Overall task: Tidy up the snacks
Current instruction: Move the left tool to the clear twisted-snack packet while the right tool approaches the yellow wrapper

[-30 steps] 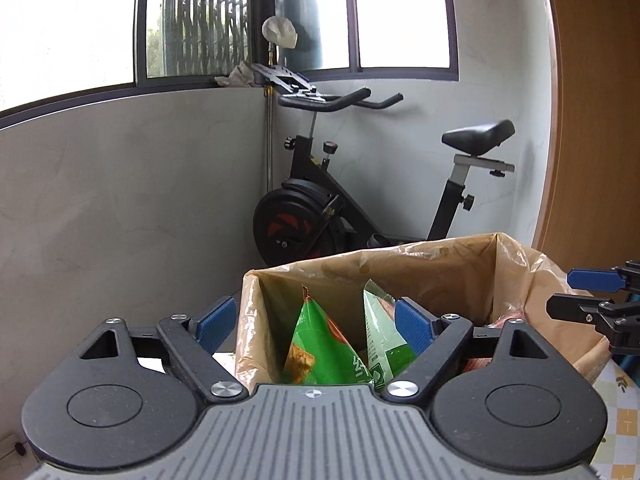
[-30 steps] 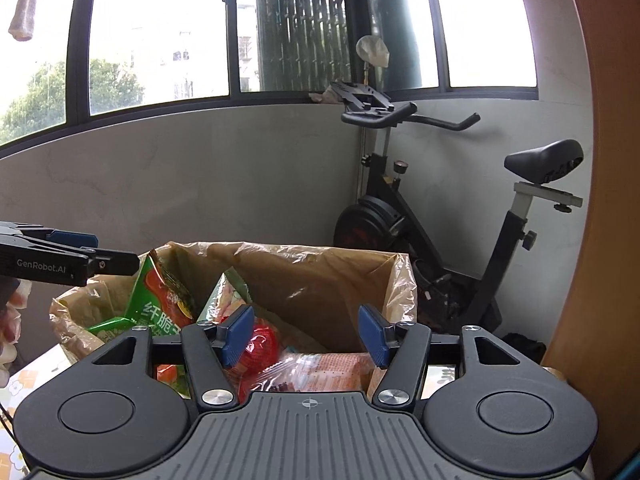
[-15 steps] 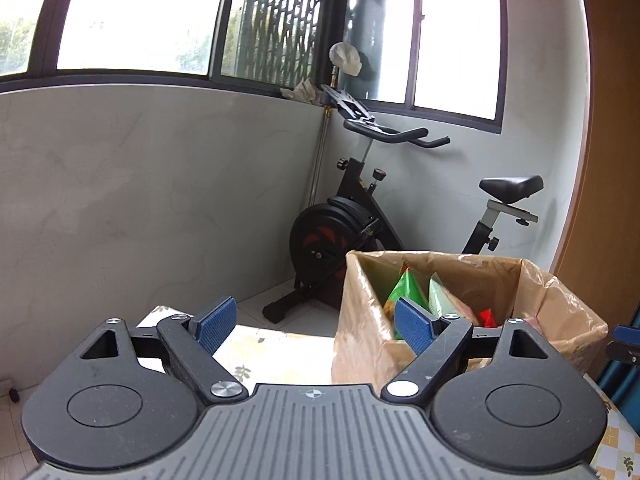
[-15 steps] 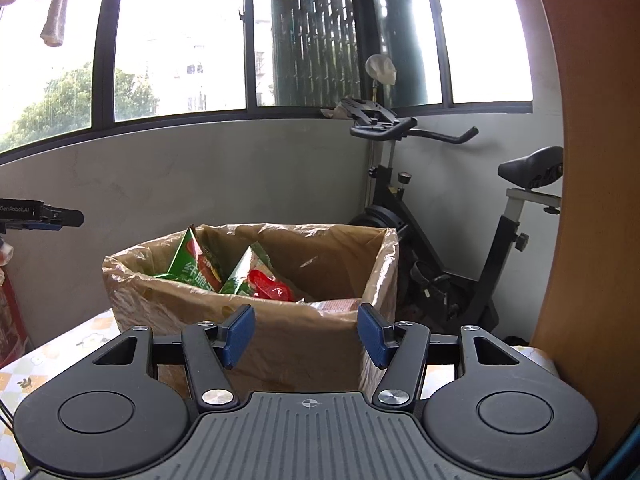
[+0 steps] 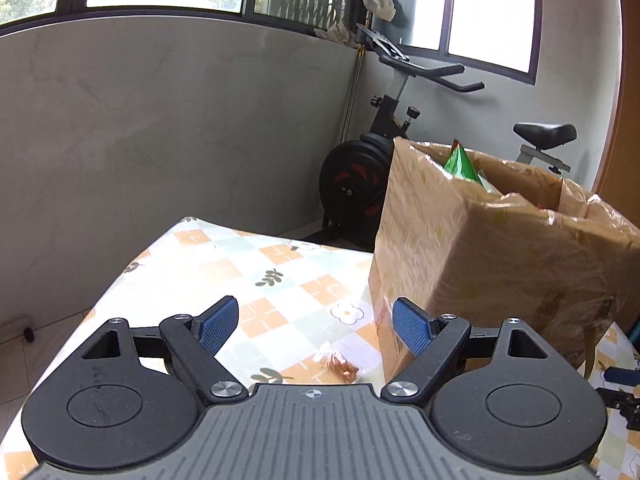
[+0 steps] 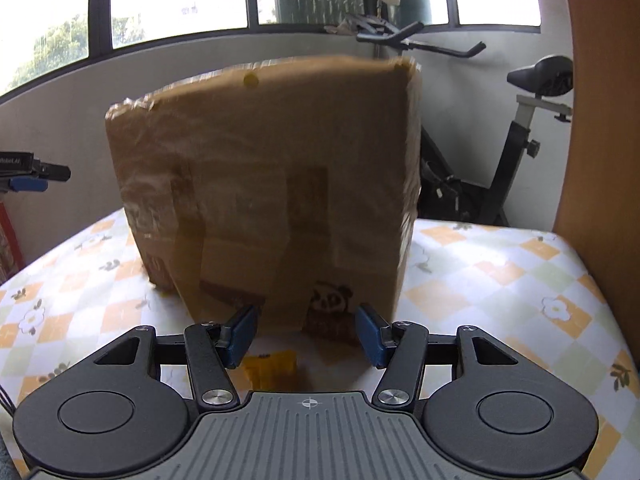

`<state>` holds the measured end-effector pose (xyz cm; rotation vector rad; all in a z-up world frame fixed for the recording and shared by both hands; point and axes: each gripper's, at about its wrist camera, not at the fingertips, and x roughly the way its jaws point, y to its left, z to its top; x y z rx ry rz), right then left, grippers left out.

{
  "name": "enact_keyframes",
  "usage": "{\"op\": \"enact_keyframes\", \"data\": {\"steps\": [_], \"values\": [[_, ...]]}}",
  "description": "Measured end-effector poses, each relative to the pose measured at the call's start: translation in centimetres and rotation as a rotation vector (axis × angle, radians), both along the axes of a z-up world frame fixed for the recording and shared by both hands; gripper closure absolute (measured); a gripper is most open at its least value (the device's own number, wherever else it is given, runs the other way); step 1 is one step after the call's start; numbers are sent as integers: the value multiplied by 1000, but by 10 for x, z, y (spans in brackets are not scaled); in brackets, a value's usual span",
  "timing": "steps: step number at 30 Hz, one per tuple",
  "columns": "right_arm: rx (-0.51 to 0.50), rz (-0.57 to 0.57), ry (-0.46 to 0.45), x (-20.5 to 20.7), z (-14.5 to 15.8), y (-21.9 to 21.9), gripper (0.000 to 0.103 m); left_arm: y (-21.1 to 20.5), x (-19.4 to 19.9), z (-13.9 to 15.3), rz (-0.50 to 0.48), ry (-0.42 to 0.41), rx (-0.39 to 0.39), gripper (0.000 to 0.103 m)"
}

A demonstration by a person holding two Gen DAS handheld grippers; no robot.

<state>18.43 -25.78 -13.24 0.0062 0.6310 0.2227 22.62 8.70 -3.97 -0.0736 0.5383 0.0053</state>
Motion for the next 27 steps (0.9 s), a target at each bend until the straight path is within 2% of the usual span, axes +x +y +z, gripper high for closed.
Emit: {"op": "enact_keyframes", "data": {"steps": [6, 9, 11, 13, 15, 20, 24, 27], "values": [[-24, 55, 116, 15, -37, 24, 54, -1, 6, -25, -3, 60, -14, 19], [-61, 43, 122, 18, -45, 30, 55, 1, 8, -32, 1, 81, -25, 19], [-45, 9, 119, 20, -47, 27, 59, 3, 9, -38, 8, 96, -34, 19], [-28, -5, 108, 19, -49, 23, 69, 6, 11, -44, 17, 109, -45, 20], [-8, -5, 100, 19, -49, 17, 70, 7, 13, -49, 19, 123, -53, 20], [-5, -31, 68, 17, -48, 14, 72, 3, 20, -65, 33, 170, -59, 33], [-17, -29, 71, 19, -48, 14, 72, 7, 32, -77, 77, 176, -133, 49], [-16, -21, 74, 20, -49, 15, 72, 7, 46, -79, 85, 165, -168, 56]]}}
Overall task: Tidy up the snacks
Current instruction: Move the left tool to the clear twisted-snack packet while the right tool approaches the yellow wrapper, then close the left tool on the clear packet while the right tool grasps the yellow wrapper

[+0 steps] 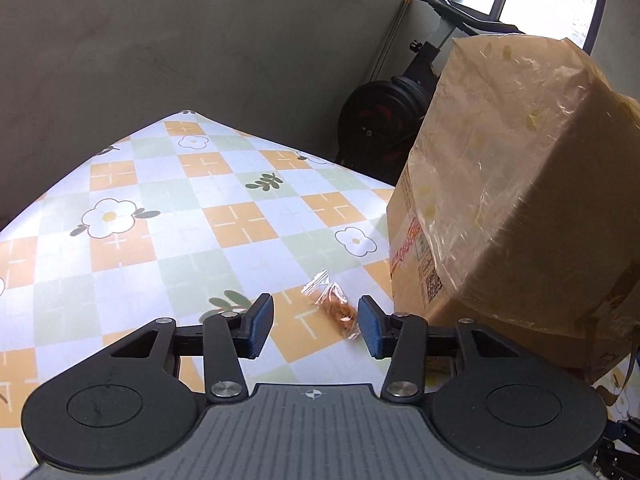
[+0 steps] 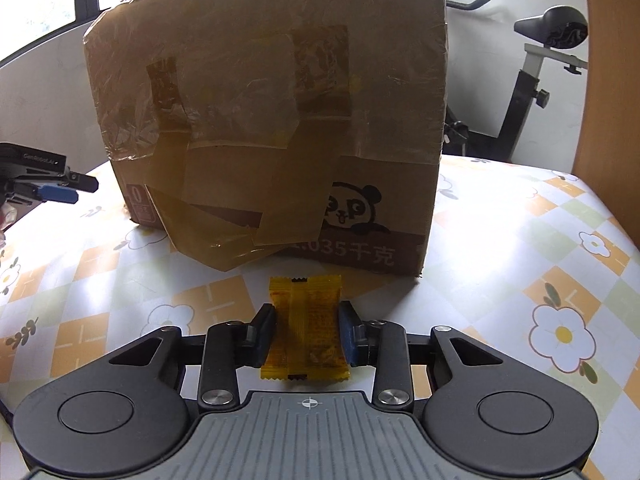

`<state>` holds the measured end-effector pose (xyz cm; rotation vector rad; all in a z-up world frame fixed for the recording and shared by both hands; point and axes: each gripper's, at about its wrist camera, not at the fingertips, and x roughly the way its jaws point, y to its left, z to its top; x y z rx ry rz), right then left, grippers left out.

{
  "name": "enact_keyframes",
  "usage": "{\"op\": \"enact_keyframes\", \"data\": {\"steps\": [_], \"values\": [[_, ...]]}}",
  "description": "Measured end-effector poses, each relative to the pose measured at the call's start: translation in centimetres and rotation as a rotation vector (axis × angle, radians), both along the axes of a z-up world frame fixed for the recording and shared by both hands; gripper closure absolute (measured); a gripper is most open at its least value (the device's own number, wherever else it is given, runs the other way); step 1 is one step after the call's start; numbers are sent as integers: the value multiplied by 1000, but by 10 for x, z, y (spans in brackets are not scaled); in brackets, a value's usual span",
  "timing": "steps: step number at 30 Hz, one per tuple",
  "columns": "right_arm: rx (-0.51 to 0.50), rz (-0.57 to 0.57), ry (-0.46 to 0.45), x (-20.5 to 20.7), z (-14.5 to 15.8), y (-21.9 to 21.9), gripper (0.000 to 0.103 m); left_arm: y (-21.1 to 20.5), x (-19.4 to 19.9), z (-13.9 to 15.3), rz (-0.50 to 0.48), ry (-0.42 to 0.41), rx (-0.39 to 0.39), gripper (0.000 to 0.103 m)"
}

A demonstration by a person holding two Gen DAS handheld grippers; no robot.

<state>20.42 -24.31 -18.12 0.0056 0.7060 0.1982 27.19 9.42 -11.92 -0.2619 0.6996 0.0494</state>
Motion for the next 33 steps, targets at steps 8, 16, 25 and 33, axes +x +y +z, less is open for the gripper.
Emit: {"op": "enact_keyframes", "data": {"steps": [8, 16, 25, 33], "values": [[17, 0, 2, -1, 0, -2, 72, 5, 37, -17, 41, 34, -79, 56], [23, 4, 5, 0, 0, -3, 72, -5, 46, -33, -1, 55, -17, 55], [40, 5, 6, 0, 0, -7, 72, -15, 28, -31, -105, 75, 113, 59], [45, 5, 7, 1, 0, -8, 72, -20, 21, -32, -112, 60, 166, 67]]}}
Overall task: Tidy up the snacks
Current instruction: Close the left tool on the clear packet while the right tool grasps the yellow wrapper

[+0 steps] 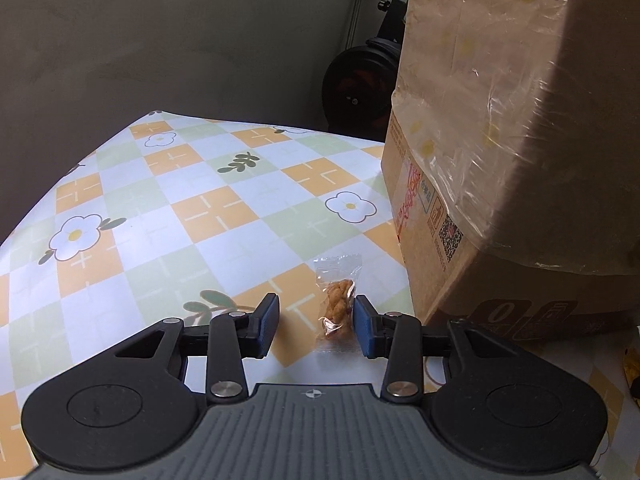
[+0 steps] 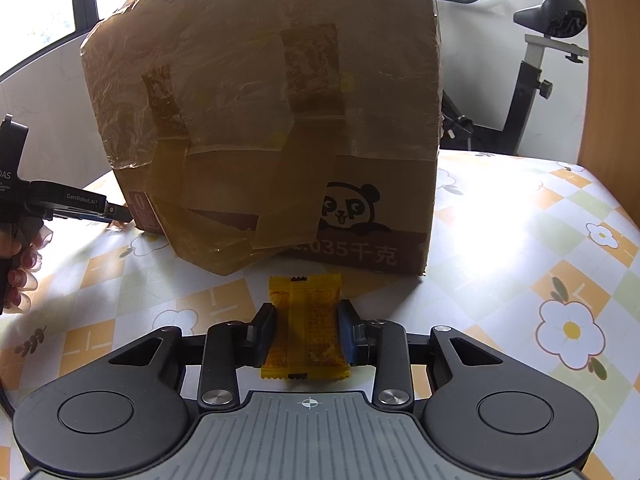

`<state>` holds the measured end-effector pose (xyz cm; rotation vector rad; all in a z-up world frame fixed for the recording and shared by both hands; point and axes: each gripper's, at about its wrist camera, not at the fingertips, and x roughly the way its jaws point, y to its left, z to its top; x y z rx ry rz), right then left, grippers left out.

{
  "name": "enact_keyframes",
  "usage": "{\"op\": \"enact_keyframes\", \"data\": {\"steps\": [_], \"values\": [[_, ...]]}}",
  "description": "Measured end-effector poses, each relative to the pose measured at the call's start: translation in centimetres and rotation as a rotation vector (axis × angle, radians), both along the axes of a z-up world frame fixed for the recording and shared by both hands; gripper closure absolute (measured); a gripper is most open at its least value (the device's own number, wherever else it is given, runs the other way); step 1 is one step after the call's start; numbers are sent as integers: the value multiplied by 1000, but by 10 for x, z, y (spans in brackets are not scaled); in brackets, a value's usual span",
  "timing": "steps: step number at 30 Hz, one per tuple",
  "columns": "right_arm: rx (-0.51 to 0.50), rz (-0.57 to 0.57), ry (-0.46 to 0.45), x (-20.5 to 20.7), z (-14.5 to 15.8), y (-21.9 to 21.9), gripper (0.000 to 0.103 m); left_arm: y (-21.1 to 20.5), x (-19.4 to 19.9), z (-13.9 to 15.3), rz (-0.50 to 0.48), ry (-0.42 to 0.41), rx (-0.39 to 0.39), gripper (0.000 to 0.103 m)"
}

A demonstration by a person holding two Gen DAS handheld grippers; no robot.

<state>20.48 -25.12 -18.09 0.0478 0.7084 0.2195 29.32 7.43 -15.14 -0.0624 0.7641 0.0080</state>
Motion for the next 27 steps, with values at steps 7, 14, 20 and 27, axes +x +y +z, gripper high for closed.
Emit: {"op": "enact_keyframes", "data": {"steps": [7, 14, 20, 27], "values": [[10, 0, 0, 0, 0, -2, 72, 1, -2, 2, -6, -15, -21, 84], [11, 0, 1, 0, 0, -2, 72, -3, -25, 7, 30, -34, -9, 84], [13, -5, -2, -1, 0, -3, 72, -12, -50, 15, 31, -52, 24, 84], [33, -37, -19, -3, 2, -8, 72, -20, -74, 32, 46, -98, 4, 84]]}}
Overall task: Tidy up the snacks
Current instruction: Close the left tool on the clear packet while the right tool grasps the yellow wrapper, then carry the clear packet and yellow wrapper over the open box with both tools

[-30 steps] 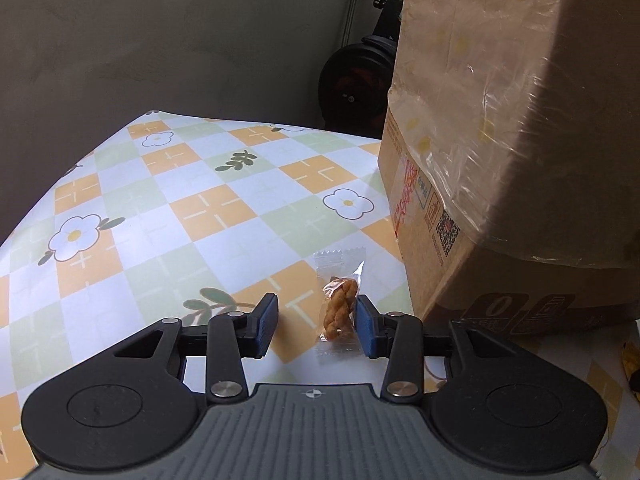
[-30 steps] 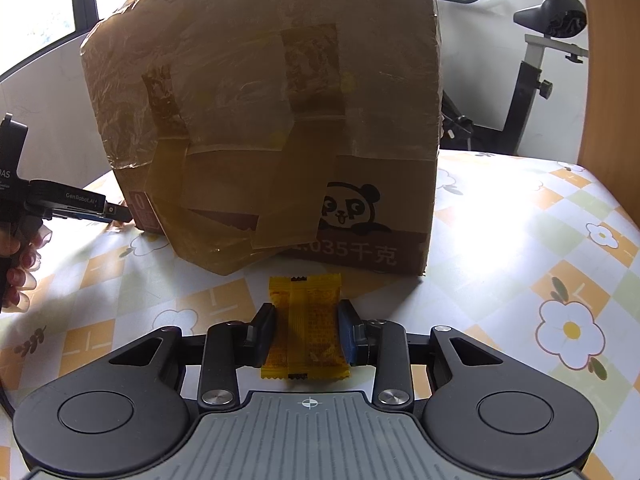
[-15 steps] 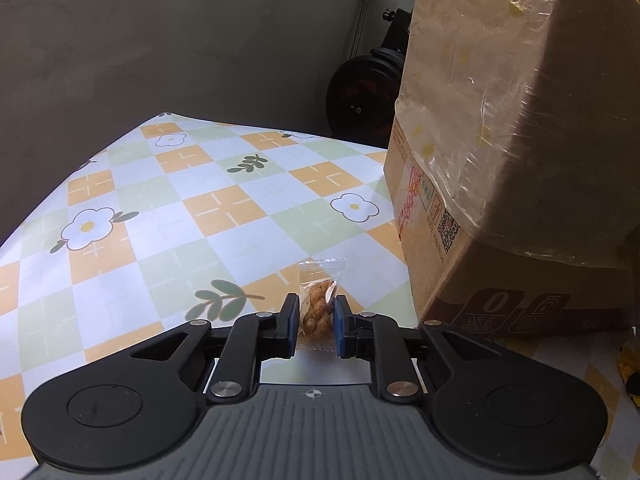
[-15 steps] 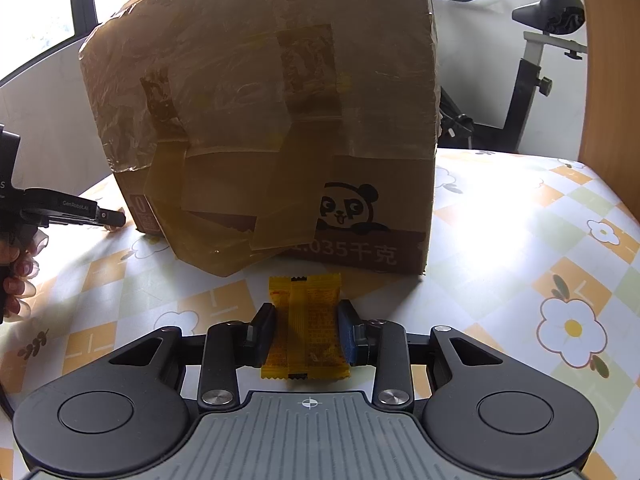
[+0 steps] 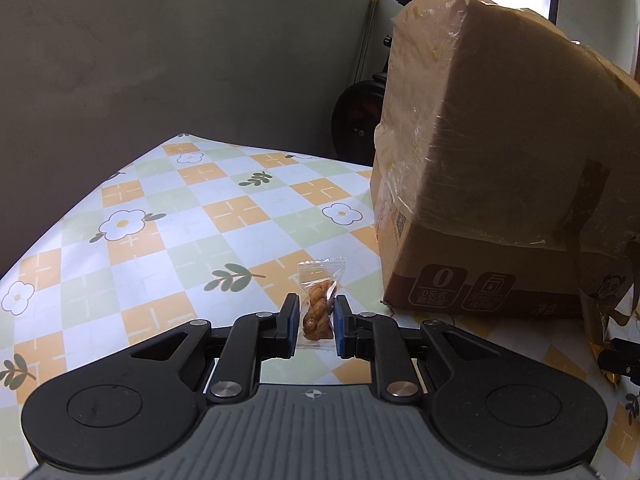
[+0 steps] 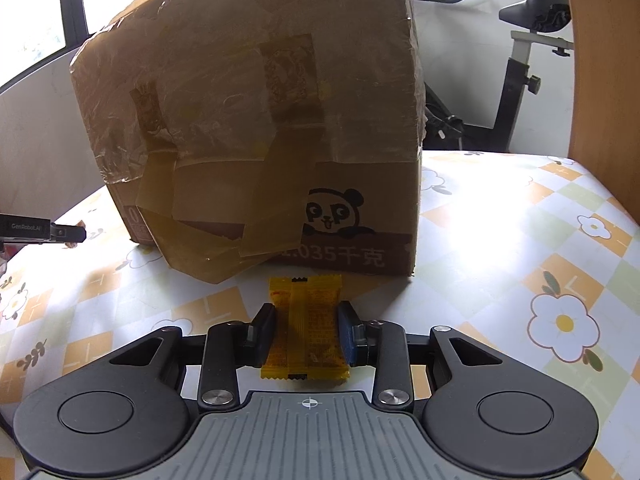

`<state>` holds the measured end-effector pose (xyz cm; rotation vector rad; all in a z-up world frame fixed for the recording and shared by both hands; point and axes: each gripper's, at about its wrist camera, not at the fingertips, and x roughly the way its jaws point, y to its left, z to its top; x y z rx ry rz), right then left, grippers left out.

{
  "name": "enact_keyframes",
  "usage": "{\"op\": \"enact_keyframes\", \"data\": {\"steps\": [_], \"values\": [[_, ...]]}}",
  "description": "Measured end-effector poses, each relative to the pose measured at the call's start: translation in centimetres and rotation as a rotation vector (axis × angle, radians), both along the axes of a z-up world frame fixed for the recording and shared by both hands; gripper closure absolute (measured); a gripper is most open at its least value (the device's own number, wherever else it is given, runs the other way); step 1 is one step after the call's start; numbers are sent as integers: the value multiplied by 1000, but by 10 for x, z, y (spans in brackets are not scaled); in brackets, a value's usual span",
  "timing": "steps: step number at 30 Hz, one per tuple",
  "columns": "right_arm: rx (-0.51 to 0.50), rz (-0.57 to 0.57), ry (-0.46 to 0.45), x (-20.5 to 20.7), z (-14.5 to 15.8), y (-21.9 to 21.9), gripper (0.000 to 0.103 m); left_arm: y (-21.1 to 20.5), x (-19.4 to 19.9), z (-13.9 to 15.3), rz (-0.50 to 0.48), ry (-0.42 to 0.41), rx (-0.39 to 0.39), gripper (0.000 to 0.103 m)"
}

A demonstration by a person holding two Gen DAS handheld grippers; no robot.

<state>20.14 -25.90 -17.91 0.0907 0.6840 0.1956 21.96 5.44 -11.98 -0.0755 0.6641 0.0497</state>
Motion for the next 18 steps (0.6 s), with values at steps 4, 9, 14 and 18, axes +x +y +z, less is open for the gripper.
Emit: {"op": "enact_keyframes", "data": {"steps": [4, 9, 14, 18], "values": [[2, -7, -10, -3, 1, -1, 72, -5, -16, 4, -16, -17, -7, 84], [11, -19, -20, -6, 2, -5, 72, -8, -29, 5, -27, -15, -15, 84], [-1, -19, -23, -8, 6, -4, 72, -8, -34, 15, -28, -48, -32, 84], [16, -42, -22, -10, 12, -6, 72, -11, -35, 26, -40, -76, -39, 84]]}}
